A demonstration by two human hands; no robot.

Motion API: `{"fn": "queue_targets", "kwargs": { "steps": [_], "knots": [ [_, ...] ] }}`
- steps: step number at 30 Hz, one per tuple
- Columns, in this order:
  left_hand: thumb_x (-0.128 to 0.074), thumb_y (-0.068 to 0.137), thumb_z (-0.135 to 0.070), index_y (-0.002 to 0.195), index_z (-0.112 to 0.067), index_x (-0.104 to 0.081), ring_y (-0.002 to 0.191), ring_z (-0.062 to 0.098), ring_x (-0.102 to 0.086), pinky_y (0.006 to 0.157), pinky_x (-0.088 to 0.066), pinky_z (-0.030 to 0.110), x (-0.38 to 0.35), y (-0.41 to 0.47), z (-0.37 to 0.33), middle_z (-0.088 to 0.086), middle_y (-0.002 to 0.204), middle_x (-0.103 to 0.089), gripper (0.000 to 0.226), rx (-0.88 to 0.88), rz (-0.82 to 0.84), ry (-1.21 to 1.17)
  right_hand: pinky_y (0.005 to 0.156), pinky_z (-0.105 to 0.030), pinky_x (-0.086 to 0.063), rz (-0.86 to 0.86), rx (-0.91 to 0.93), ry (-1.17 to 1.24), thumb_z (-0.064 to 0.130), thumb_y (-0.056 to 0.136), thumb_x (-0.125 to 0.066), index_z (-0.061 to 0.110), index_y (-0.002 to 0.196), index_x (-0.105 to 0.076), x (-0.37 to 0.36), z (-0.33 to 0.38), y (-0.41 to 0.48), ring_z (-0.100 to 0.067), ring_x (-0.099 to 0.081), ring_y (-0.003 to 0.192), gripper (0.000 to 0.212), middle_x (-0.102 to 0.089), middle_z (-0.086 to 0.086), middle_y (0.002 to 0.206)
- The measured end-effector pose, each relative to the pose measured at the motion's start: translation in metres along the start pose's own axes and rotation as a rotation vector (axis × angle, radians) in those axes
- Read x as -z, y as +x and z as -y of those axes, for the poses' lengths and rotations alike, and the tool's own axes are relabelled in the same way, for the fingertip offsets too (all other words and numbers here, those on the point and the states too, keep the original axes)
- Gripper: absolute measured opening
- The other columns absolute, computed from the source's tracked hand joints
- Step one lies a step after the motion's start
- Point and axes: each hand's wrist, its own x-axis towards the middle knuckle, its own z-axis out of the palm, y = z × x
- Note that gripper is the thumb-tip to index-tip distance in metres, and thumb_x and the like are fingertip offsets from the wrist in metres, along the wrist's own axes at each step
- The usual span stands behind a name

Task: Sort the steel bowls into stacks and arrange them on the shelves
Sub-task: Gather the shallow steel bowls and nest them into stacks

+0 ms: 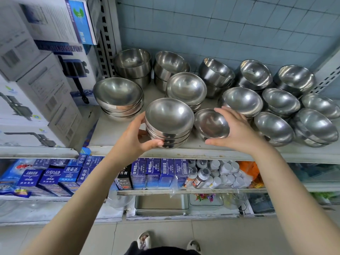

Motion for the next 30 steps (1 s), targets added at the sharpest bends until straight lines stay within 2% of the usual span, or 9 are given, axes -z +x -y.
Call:
{"fn": "queue_targets", "kwargs": {
  "steps": [5,9,14,16,18,20,26,30],
  "knots": [
    [-0.077,0.058,-0.069,0.143,-0.039,-0.032,0.104,0.004,-0.065,0.090,-0.052,0.021,-0.001,-0.003,-0.003,-0.012,0.133,-0.055,0.101,0.008,-0.022,-0.084,0.118,-0.044,-0.020,0.079,0.010,-0.070,0.070,0.062,-0.078,0.041,0.155,-0.016,0.002,0.005,0.002,-0.018,-0.013,0.148,0.116,-0.023,0.008,0.162],
    [-0.077,0.055,-0.071,0.138,-0.045,-0.033,0.102,0.002,-0.065,0.086,-0.053,0.017,-0.002,-0.005,-0.007,-0.015,0.131,-0.056,0.098,0.006,-0.032,-0.125,0.116,-0.043,-0.023,0.059,-0.002,-0.117,0.073,0.058,-0.078,0.038,0.149,-0.028,0.002,0.006,0.003,-0.020,-0.019,0.143,0.110,-0.029,0.005,0.154],
    [-0.078,0.057,-0.069,0.143,-0.037,-0.032,0.105,0.004,-0.065,0.091,-0.053,0.024,-0.001,-0.003,-0.005,-0.011,0.134,-0.055,0.102,0.000,-0.008,-0.106,0.111,-0.039,-0.034,0.005,-0.015,0.083,0.065,0.053,-0.084,0.039,0.137,-0.038,0.010,0.000,-0.007,-0.013,-0.029,0.137,0.099,-0.032,0.009,0.144],
    [-0.078,0.061,-0.064,0.144,-0.036,-0.031,0.107,0.003,-0.064,0.092,-0.052,0.022,-0.001,-0.003,-0.005,-0.011,0.135,-0.053,0.099,-0.006,0.004,-0.093,0.109,-0.037,-0.033,-0.081,-0.004,0.175,0.061,0.052,-0.085,0.038,0.135,-0.040,0.024,0.002,-0.011,-0.010,-0.032,0.133,0.097,-0.034,0.010,0.144],
    [-0.080,0.065,-0.052,0.143,-0.036,-0.029,0.105,-0.004,-0.062,0.088,-0.050,0.013,-0.001,-0.003,-0.007,-0.017,0.131,-0.051,0.095,-0.012,0.015,-0.090,0.107,-0.034,-0.031,-0.147,0.043,0.232,0.062,0.050,-0.085,0.039,0.135,-0.041,0.039,0.014,-0.013,-0.007,-0.032,0.131,0.099,-0.034,0.013,0.142],
    [-0.080,0.067,-0.043,0.143,-0.035,-0.028,0.104,-0.010,-0.060,0.085,-0.048,0.007,-0.001,-0.003,-0.008,-0.023,0.128,-0.049,0.092,-0.017,0.017,-0.093,0.105,-0.032,-0.030,-0.138,0.115,0.278,0.066,0.046,-0.083,0.043,0.136,-0.040,0.045,0.039,-0.012,-0.005,-0.031,0.132,0.102,-0.033,0.018,0.142],
    [-0.078,0.065,-0.051,0.144,-0.031,-0.033,0.102,0.001,-0.065,0.093,-0.053,0.026,-0.001,-0.003,-0.006,-0.019,0.130,-0.053,0.094,-0.002,-0.002,-0.105,0.100,-0.025,-0.031,-0.017,0.289,0.312,0.054,0.060,-0.089,0.045,0.137,-0.039,0.013,0.101,0.008,-0.005,-0.032,0.134,0.093,-0.034,0.019,0.142],
    [-0.076,0.059,-0.073,0.142,-0.037,-0.033,0.116,0.014,-0.060,0.100,-0.050,0.042,0.000,-0.001,0.004,-0.012,0.136,-0.053,0.100,0.028,-0.017,-0.047,0.100,-0.027,-0.032,0.026,0.281,0.283,0.053,0.064,-0.088,0.044,0.140,-0.036,-0.002,0.107,0.015,-0.008,-0.032,0.134,0.093,-0.034,0.017,0.144]
  ]
}}
